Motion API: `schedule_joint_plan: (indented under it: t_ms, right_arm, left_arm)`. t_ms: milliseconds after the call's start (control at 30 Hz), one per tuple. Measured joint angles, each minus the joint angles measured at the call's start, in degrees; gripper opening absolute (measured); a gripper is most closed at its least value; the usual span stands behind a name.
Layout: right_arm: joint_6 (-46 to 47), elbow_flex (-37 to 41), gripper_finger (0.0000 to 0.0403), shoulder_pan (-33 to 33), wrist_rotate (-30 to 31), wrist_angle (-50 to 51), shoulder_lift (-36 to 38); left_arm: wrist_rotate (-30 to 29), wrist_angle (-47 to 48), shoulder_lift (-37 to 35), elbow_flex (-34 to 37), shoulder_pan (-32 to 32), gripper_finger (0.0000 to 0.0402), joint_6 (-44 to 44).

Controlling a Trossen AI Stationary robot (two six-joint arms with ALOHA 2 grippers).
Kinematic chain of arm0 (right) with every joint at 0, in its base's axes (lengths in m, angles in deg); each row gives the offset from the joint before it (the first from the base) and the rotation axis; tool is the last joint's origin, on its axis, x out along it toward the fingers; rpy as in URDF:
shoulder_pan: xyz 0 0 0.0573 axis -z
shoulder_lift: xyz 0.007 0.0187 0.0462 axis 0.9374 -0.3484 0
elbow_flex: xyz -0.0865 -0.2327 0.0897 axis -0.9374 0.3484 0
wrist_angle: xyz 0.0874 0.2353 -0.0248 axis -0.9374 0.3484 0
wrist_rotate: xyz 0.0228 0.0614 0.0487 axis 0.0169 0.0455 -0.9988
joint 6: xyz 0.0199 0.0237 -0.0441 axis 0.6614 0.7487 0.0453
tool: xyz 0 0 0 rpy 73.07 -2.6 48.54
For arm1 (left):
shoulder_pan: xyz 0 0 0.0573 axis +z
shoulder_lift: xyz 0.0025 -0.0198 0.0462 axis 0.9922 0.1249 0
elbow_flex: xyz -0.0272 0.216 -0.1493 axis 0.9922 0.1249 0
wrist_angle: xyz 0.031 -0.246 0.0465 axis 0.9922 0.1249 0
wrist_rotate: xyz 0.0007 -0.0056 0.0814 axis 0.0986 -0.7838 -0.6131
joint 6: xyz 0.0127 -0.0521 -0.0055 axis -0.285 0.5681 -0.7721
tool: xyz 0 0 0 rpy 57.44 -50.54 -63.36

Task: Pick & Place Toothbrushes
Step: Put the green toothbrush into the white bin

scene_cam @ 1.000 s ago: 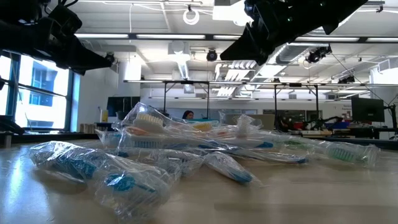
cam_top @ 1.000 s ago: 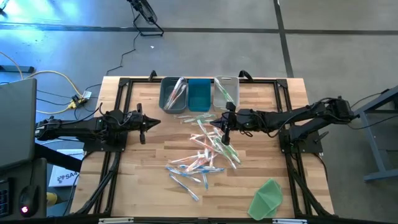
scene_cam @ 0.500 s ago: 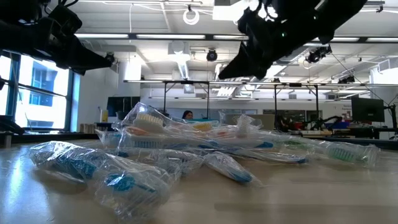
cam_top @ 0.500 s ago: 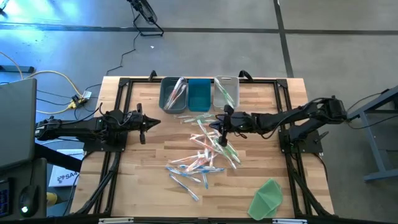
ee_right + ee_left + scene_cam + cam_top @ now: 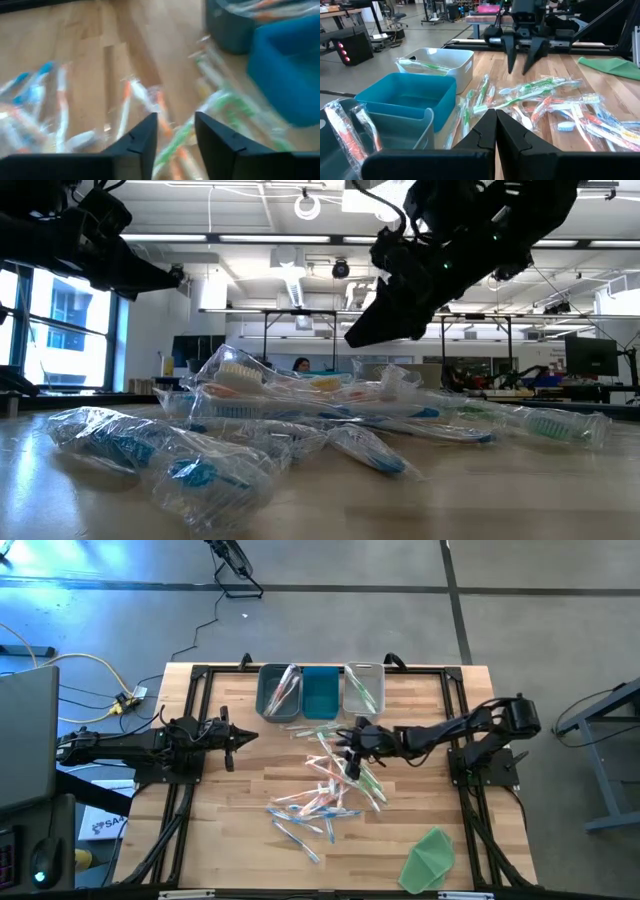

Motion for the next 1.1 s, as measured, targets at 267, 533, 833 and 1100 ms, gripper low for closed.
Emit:
schedule_joint_plan:
  t_ms: [267,533,833,1100]
  right_arm:
    - [0.65,-4.88,0.0164,0.26,0.09,3.24,-2.68]
    - [1.5,-14.7,0.0164,1.34,-0.25,16.73,-8.37]
    - [4.79,-16.22,0.0166,4.42,-1.62,17.62,-12.42]
    - [4.82,-16.22,0.0166,4.49,-1.61,18.97,-12.55]
  left_arm:
    - [0.09,0.02,0.02,0.0,0.0,0.0001,0.02]
    - [0.13,0.07,0.02,0.0,0.0,0.0001,0.04]
    - [0.33,1.01,0.0,0.0,0.0,0.0001,0.04]
    - [0.31,1.75,0.02,0.0,0.0,0.0001,0.04]
